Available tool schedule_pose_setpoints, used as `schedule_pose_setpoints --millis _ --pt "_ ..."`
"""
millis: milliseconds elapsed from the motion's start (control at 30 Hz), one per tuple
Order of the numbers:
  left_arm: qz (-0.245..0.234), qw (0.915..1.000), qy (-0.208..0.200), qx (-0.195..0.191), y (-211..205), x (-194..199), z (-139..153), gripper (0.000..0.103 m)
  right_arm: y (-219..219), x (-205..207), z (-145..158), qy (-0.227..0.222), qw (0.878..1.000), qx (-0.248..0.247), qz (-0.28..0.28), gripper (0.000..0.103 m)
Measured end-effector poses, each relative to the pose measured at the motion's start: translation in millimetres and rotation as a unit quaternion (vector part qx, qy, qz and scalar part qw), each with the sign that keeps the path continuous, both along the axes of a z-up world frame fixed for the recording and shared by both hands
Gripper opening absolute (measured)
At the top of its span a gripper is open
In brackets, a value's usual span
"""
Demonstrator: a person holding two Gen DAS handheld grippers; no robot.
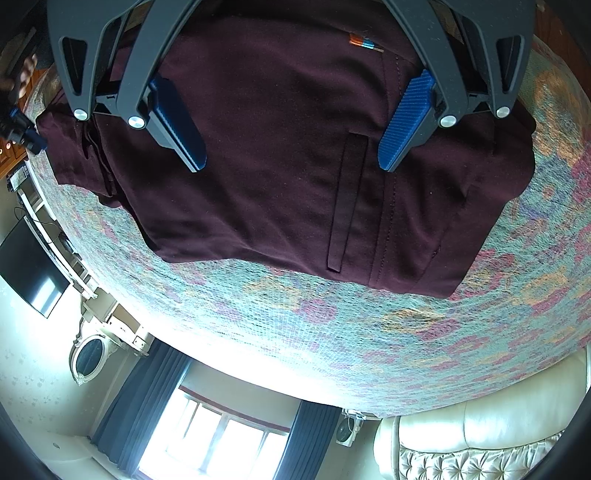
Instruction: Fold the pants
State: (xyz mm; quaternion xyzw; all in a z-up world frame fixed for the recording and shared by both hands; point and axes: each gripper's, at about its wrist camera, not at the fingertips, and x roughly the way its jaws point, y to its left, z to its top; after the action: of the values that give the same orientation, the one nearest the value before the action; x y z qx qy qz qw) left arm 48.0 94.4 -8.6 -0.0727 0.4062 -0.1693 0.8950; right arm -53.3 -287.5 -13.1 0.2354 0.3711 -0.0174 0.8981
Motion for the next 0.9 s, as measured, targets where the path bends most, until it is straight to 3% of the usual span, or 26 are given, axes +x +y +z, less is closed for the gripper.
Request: schedule_pose_setpoints --millis 33,133,267,467,600,733,833,900 --pt "0.000 1.0000 -0.001 -0.001 0.1 -0.1 0.2 0.093 0.8 3.5 -8.0 0.021 1.000 -0.002 -0.004 0.056" --pt "0.000 0.9999 0.007 -0.012 3.1 0.1 3.4 0.093 7.2 9.3 -13.6 0.027 0.999 -0.033 0.008 0.057" --pt "-0.005 0.9975 0.037 -0.061 22.3 1.0 19.1 0.093 20.8 13.2 -11.5 0.028 0.997 -0.067 0.023 0.069" --pt "0.015 0.9985 0.005 -0.052 75.4 1.9 56.2 0.093 28.4 11.8 -13.5 0.029 0.994 -0.097 0.030 0.074" --pt "-0.001 0.9938 0.073 -0.083 116.4 28.7 37.3 0.093 29.4 9.8 -13.2 0.028 0.994 -0.100 0.031 0.075" --pt "-0.019 0.9869 0.134 -0.088 130.6 48.4 14.0 0.093 30.2 9.1 -12.4 0.027 0.994 -0.103 0.031 0.077" --pt "-0.048 0.9682 0.195 -0.149 130.9 58.4 -9.0 0.093 31.8 9.6 -12.5 0.027 0.993 -0.109 0.033 0.079" --pt "-0.033 0.9622 0.206 -0.175 132.8 60.3 -16.6 0.092 33.1 10.1 -13.0 0.027 0.992 -0.115 0.034 0.080"
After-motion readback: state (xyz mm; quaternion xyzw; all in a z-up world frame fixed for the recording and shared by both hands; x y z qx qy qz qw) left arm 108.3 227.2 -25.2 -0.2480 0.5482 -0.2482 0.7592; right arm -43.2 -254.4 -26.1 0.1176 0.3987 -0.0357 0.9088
